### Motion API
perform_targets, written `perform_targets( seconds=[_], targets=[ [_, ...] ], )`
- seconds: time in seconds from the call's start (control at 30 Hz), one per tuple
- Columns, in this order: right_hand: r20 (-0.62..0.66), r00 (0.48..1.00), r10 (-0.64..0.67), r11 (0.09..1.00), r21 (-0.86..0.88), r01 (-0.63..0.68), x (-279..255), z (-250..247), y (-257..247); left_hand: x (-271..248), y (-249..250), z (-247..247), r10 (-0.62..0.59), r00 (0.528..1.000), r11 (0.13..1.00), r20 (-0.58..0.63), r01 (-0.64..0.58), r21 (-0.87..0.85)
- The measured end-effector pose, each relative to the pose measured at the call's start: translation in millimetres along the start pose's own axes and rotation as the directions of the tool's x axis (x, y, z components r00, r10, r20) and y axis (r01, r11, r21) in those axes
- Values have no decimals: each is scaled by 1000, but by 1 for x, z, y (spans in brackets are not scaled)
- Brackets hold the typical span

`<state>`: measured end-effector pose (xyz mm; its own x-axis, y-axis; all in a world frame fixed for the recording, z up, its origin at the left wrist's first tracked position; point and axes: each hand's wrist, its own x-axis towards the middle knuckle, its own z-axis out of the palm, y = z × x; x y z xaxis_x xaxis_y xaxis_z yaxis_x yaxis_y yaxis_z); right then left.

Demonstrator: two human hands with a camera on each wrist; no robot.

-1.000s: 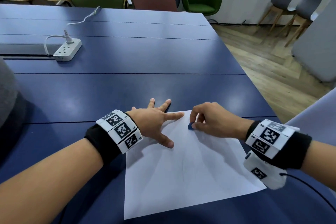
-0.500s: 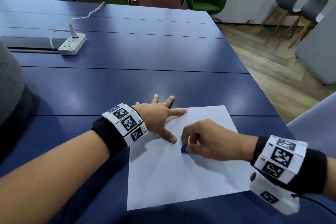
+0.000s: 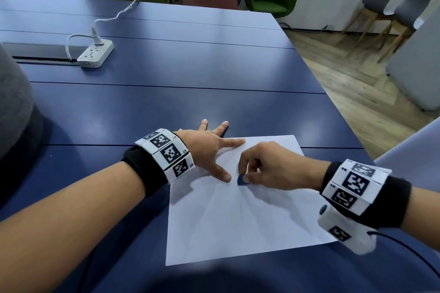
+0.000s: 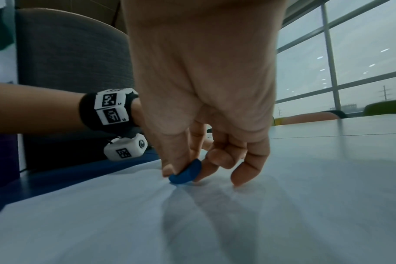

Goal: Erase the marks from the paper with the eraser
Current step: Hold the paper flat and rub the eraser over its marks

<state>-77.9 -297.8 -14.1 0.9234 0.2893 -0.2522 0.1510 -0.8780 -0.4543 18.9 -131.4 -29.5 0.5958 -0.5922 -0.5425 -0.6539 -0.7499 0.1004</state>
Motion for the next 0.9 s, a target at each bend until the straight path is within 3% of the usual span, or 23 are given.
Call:
perform_targets(
  seconds=[0.17, 0.33, 0.5, 0.63, 0.7, 0.8, 0.9],
  targets=[
    [181, 978, -105, 994, 44, 98, -21, 12, -15, 0, -1, 0, 0, 1000, 1000, 2, 0, 3],
    [27, 999, -26, 999, 39, 25, -10, 8, -4, 1, 0, 2, 2, 1000, 1000, -4, -2, 1],
    [201, 975, -98, 994, 60, 88, -27, 11, -18, -1, 0, 1, 8, 1000, 1000, -2, -8, -9],
    [33, 999, -2, 994, 107, -2, -16, 9, -7, -2, 1, 0, 11, 1000, 1000, 1, -11, -13],
    [66, 997, -32, 991, 129, 23, -26, 13, -9, -2, 1, -1, 14, 1000, 1000, -2, -14, -16],
    [218, 970, -112, 989, 123, 87, -39, 17, -20, -2, 0, 0, 14, 1000, 1000, -3, -14, -19],
    [104, 993, -62, 991, 121, 49, -27, 13, -12, -1, 1, 0, 10, 1000, 1000, -3, -10, -1]
  ],
)
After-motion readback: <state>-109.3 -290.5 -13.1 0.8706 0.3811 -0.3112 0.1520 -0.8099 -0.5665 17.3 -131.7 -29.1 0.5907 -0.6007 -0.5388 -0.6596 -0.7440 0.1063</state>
